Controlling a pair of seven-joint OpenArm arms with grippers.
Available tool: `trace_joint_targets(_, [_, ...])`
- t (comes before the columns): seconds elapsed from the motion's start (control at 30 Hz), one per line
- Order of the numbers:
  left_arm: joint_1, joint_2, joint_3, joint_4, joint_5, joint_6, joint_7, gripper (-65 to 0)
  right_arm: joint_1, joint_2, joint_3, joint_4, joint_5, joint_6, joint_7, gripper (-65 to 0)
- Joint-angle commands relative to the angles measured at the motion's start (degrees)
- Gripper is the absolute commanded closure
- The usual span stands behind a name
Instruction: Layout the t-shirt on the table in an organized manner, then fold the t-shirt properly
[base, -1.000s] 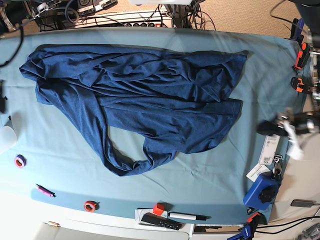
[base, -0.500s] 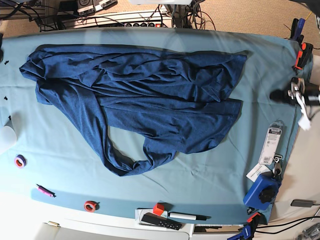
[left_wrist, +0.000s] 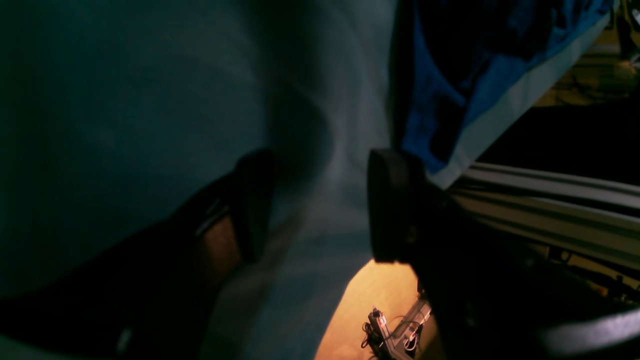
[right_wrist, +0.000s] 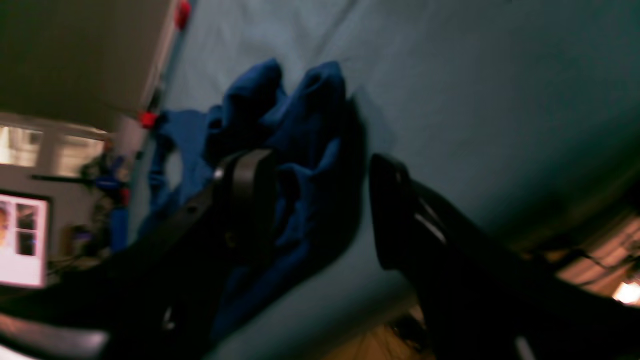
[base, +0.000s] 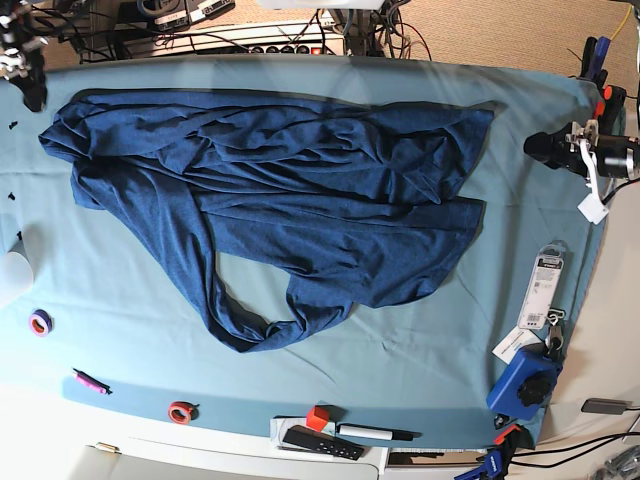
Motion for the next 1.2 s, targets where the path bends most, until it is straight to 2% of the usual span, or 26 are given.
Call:
trace_joint_targets(0.0, [0.5,-1.1,-0.1,0.2,0.7,0.6,2.1,-31.8,0.7,1.6,-0.5,-0.4,1.4,0.2,1.0,-30.0])
trace_joint_targets(0.17, [1.2,-1.1,-0.1,0.2,0.7,1.7,2.5,-31.8,3.9,1.6,-5.5,-6.0,1.2,0.2,1.0,-30.0])
trace_joint_targets(0.27, [1.2,-1.1,-0.1,0.6,0.7,1.8,3.1,-31.8,5.5,1.6,-9.4,-7.9,-1.4,0.2,1.0,-29.5])
trace_joint_targets(0.33, [1.5,-1.1,-0.1,1.6,0.7,1.8,3.1,-31.8,6.3,1.6,-11.8,-8.4,-2.0,0.2,1.0,-21.0])
trace_joint_targets(0.43, [2.4,-0.6,-0.1,4.2,0.7,2.4,3.1,-31.8,6.9,1.4,-14.4,-8.4,-2.1,0.2,1.0,-1.4])
trace_joint_targets(0.47, [2.8,-0.4,-0.1,5.0,0.7,2.7,3.0,-31.8,7.1,1.4,-15.0,-8.4,-2.3,0.2,1.0,0.0])
trace_joint_targets(0.73, [5.1,3.1,-0.1,7.4,0.7,2.8,3.0,-31.8,7.2,1.5,-14.8,-8.4,-2.5,0.2,1.0,0.0])
trace_joint_targets(0.9, [5.1,3.9,-0.1,9.2,0.7,3.5,2.8,-31.8,7.2,1.4,-14.5,-8.3,-2.5,0.2,1.0,0.0])
trace_joint_targets(1.0, [5.2,4.5,-0.1,11.8,0.7,5.4,1.5,-31.8,7.2,1.4,-14.5,-8.3,-2.5,0.2,1.0,0.0])
trace_joint_targets(1.17, [6.8,4.6,-0.1,18.6,7.6,7.9,-0.9,-31.7,7.2,1.5,-14.5,-8.3,-2.5,0.2,1.0,0.0])
